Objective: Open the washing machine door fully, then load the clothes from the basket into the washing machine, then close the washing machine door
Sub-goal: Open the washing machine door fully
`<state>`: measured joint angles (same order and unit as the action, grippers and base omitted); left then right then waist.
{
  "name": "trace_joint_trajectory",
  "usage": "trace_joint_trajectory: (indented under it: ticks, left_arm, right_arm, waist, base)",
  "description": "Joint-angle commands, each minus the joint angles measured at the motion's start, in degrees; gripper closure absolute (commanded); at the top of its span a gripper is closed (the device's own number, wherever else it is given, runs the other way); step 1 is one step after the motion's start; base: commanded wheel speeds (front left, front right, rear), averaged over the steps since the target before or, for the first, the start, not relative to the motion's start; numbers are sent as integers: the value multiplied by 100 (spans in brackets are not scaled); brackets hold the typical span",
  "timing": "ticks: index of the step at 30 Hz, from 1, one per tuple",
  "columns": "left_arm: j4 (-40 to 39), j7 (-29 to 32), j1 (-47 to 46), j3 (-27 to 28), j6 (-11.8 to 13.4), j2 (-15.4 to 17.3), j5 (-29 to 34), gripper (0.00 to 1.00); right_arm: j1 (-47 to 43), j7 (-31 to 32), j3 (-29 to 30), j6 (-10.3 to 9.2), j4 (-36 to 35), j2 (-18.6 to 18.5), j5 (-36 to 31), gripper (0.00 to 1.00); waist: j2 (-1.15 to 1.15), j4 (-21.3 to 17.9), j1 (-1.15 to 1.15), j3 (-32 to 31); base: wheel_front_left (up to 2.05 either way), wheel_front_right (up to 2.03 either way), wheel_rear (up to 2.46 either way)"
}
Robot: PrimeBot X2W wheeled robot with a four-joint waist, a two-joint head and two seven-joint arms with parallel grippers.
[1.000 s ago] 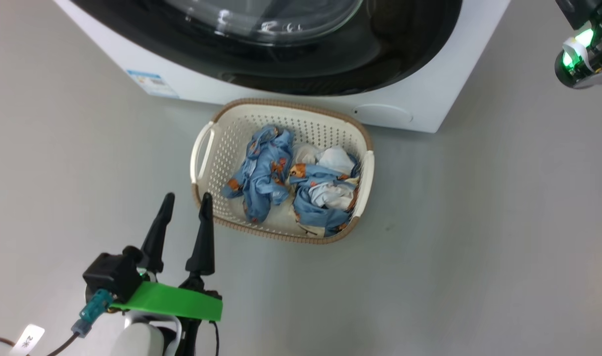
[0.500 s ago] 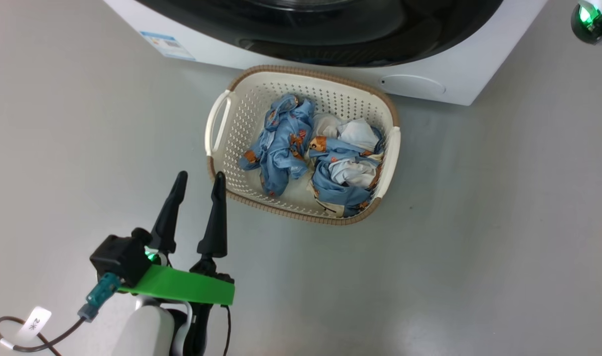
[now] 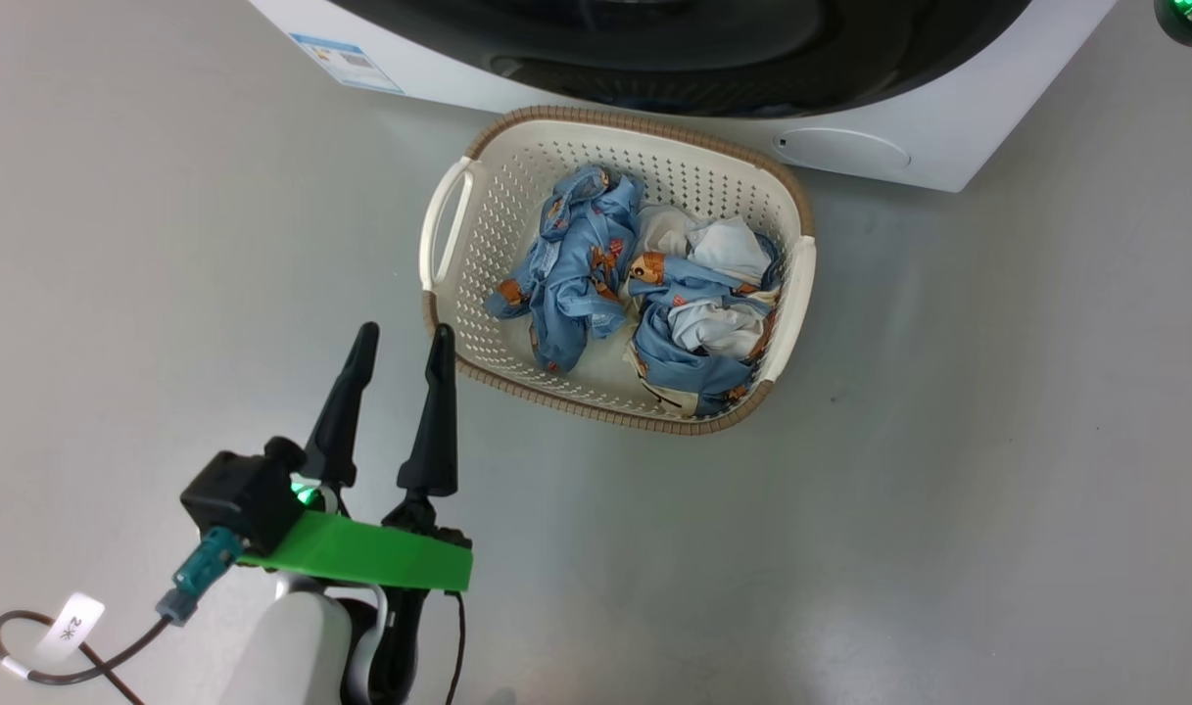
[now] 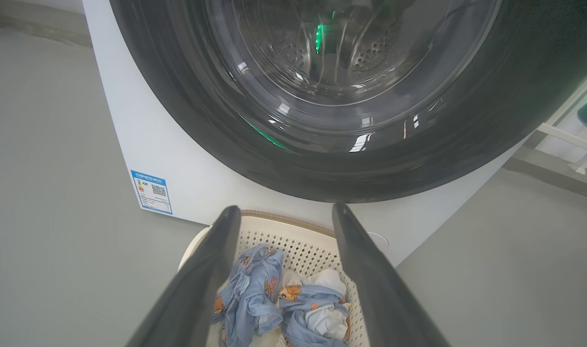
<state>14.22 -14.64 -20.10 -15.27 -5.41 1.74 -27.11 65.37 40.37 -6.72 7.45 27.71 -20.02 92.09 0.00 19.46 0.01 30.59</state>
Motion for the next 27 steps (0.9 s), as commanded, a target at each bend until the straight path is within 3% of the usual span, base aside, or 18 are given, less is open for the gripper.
trace_joint_trajectory:
  ticks: [1,27]
  left_arm:
    - [-148,-36,-20,152,25,114,-72,0]
    - [85,-36,518,376,-98,114,334,0]
  right_arm:
    - [15,102,-59,3,-201,142,-43,100]
    - [-1575,619,-491,3,-691,720,-53,100]
  waist:
    - [0,-5,0,-21]
    - [0,-272,0,-1165]
  base:
    - [0,0,0]
    - [0,0,0]
